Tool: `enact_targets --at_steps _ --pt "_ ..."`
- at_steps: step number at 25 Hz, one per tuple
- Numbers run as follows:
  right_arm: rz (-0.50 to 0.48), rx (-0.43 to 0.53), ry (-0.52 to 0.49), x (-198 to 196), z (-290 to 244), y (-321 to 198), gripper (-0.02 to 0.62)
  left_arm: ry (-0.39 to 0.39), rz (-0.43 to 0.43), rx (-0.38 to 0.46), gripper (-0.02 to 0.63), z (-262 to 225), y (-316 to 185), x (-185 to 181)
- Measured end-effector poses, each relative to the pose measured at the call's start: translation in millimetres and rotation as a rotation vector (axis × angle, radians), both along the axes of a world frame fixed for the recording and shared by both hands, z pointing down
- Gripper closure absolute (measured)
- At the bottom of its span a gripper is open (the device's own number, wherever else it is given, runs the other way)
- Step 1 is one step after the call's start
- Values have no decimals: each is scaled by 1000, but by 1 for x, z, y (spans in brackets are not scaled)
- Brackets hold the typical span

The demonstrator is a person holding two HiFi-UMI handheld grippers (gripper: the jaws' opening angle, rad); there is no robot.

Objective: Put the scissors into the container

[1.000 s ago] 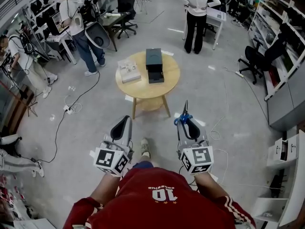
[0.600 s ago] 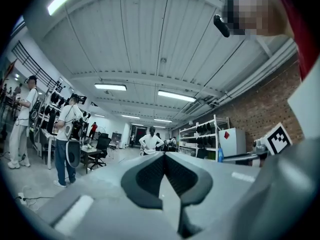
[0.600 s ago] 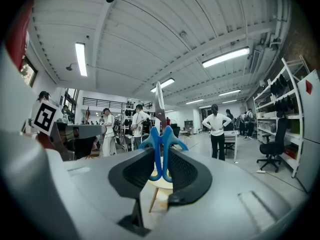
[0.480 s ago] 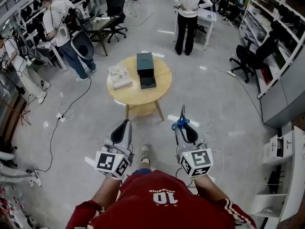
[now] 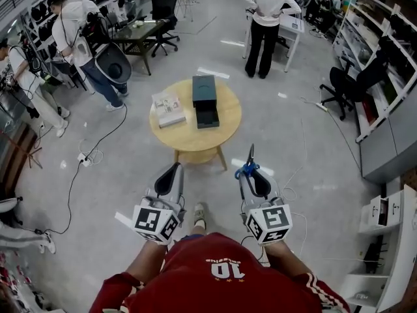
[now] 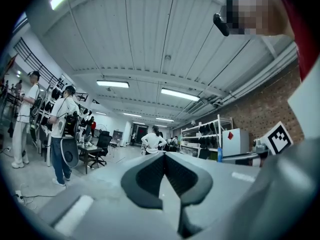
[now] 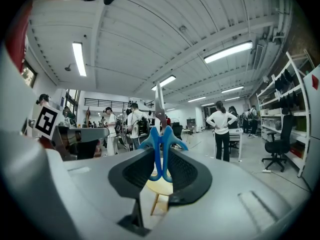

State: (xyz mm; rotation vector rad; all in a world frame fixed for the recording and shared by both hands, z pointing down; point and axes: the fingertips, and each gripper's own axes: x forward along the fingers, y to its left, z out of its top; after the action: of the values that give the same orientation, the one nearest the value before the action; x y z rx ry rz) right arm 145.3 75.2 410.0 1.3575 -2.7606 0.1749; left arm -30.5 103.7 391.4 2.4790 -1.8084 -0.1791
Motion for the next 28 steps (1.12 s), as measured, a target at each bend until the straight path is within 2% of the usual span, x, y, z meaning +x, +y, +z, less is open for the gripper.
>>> enact_targets --at_steps 19,28 --pt "11 27 9 -58 -39 -147 518 28 53 37 604 -38 -159 -45" --pt "43 49 32 -88 -47 -203 518 52 94 45 604 -40 -223 -73"
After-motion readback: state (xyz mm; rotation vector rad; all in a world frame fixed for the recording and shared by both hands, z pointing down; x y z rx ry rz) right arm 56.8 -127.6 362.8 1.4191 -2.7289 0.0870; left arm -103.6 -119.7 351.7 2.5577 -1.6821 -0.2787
